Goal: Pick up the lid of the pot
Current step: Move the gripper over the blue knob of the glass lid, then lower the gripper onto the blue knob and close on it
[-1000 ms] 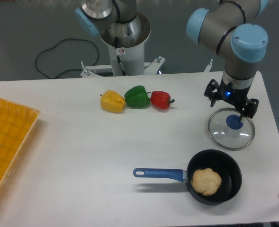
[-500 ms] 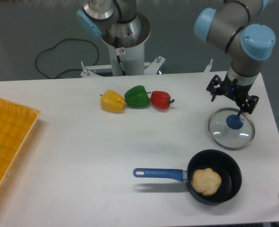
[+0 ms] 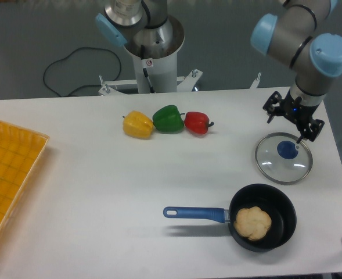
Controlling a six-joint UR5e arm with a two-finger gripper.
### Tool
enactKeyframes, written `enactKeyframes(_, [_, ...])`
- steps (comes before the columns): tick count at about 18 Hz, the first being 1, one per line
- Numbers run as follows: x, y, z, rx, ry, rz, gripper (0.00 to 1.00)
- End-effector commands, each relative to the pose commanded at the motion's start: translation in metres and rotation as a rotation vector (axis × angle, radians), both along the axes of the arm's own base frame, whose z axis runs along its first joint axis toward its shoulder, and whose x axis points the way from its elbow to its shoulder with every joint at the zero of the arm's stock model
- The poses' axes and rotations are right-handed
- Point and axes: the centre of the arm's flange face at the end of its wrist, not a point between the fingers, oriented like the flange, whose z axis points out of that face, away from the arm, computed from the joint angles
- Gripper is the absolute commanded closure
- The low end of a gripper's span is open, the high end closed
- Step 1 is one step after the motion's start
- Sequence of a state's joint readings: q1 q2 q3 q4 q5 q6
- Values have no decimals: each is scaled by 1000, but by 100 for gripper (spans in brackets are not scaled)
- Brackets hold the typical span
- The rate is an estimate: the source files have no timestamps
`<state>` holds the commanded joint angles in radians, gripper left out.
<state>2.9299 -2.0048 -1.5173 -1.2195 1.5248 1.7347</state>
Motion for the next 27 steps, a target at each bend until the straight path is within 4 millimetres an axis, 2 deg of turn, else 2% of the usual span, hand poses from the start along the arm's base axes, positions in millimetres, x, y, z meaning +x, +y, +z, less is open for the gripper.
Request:
enactKeyframes(2, [-7,4,0,3,11,-76,0])
enactKeyframes(6, [-18,11,-14,4,48,-250,0])
enactKeyframes(9, [-18,11,-24,3,41,-337,0])
enactKeyframes(20, [-8,-3,-49,-29,27,-395,0])
enactKeyframes(27, [-12,4,-57,-30,38,-392,0])
